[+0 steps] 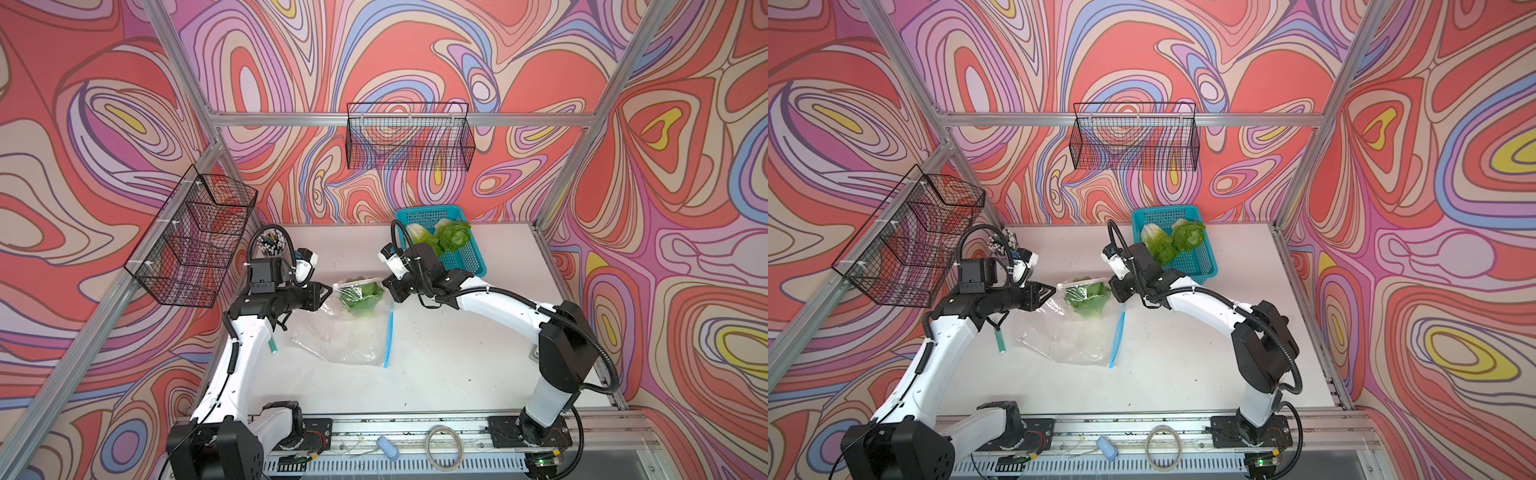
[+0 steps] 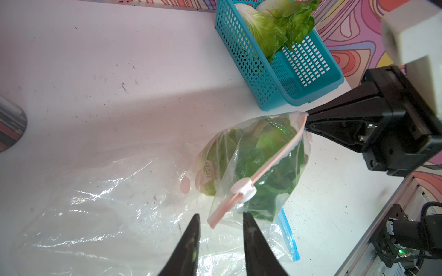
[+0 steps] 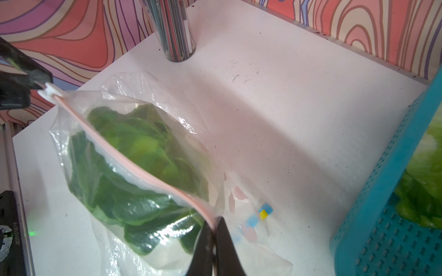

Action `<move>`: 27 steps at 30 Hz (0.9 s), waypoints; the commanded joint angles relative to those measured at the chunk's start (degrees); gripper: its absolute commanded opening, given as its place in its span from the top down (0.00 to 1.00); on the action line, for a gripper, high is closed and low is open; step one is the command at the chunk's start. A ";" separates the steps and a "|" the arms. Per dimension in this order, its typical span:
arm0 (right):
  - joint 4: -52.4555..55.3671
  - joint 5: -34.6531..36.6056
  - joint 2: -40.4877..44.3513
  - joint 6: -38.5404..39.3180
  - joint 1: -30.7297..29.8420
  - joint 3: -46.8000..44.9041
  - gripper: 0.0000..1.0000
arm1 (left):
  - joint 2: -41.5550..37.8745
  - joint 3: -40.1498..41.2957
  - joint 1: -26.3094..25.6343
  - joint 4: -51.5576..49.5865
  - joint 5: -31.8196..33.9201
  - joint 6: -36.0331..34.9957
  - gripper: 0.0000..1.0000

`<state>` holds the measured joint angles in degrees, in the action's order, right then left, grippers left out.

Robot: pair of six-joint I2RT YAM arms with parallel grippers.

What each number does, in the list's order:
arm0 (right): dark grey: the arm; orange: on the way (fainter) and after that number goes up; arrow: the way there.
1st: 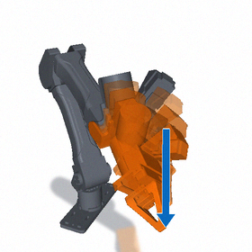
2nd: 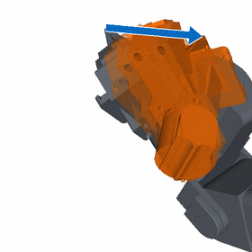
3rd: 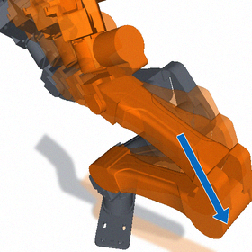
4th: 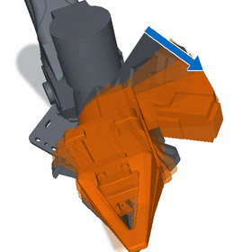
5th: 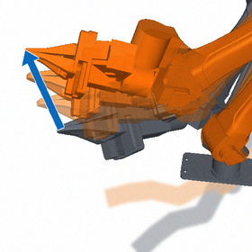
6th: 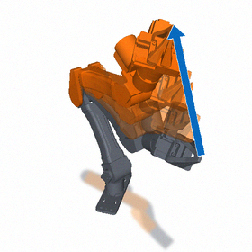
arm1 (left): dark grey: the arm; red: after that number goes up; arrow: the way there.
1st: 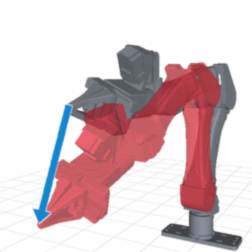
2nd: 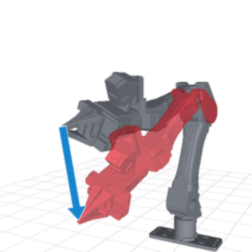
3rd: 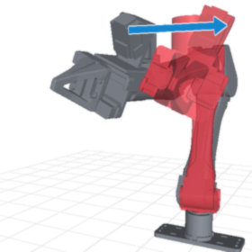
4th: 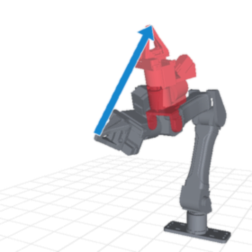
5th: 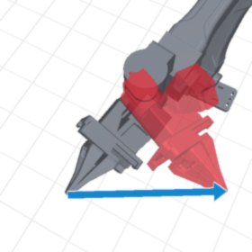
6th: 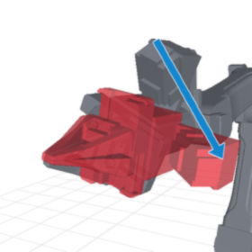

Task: Open the zip-top bag and take out the chinese cabbages
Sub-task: Unzip the zipper on the zipper food storage bag.

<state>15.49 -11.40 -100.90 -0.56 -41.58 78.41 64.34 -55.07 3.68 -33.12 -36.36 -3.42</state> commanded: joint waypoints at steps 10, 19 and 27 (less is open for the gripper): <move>0.17 -1.30 1.94 0.87 0.36 -1.11 1.00 | 0.66 2.24 -2.10 3.56 0.58 -1.29 0.72; 0.39 -1.21 1.69 0.81 0.36 -1.16 1.00 | 0.31 2.52 -2.71 4.12 -0.28 -1.67 0.83; 0.77 -1.52 1.26 0.72 0.37 -0.91 1.00 | -0.58 2.83 -3.33 4.30 -1.07 -1.90 0.87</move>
<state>16.29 -11.81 -100.60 -0.49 -41.21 77.73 64.66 -52.97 0.99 -29.85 -35.94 -3.49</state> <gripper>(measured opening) 0.048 0.129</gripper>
